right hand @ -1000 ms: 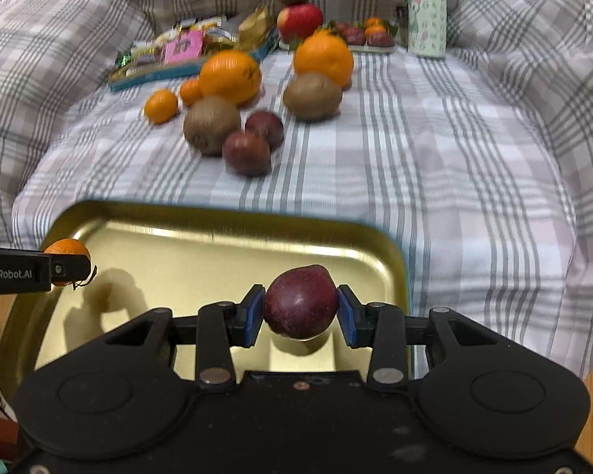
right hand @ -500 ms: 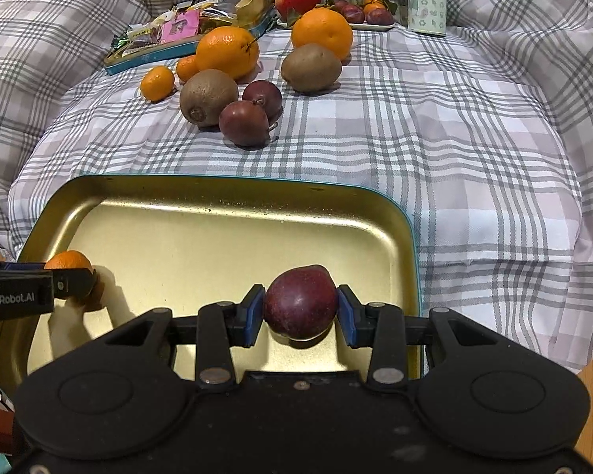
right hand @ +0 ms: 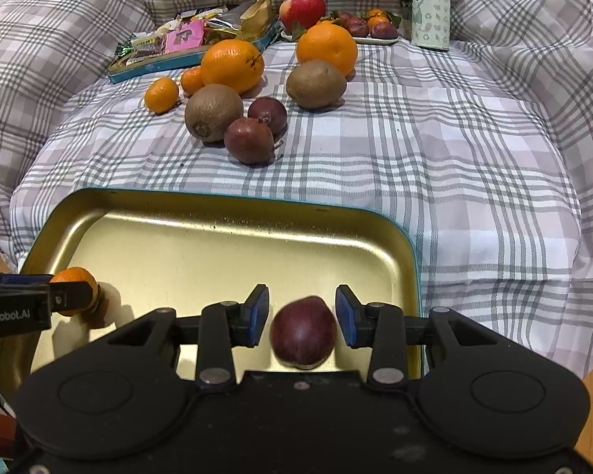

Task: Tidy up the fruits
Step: 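Lift the mandarin with the left tool while the right tool carries the passion fruit over the tray, then lower and release the mandarin with the left tool while the right tool releases the passion fruit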

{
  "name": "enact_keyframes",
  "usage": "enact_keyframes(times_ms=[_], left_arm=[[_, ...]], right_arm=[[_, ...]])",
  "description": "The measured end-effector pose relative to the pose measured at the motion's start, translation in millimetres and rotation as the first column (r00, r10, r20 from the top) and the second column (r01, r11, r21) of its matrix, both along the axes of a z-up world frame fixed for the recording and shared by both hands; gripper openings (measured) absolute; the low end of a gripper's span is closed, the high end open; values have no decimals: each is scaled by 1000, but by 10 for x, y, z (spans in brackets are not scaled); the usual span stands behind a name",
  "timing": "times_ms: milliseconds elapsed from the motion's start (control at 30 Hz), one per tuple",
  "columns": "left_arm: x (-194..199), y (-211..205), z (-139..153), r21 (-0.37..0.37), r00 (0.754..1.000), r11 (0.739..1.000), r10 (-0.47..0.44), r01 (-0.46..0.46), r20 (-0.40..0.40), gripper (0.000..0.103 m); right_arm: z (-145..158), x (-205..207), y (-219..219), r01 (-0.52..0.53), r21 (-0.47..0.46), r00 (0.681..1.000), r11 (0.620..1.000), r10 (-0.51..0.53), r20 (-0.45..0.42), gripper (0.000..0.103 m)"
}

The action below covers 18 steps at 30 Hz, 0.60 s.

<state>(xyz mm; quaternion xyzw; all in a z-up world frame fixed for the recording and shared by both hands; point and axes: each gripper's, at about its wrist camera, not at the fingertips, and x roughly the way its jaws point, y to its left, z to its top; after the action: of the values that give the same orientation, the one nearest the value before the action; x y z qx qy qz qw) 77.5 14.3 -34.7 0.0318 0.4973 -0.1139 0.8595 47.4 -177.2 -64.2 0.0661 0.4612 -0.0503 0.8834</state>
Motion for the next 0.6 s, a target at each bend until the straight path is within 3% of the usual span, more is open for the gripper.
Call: enact_keyframes(times_ms=[600], left_arm=[[48,-17,28,0,1000,1000,14,-14,0,49]], right_arm=[[50,16,-33,10,1,1000,1000,-10,14,40]])
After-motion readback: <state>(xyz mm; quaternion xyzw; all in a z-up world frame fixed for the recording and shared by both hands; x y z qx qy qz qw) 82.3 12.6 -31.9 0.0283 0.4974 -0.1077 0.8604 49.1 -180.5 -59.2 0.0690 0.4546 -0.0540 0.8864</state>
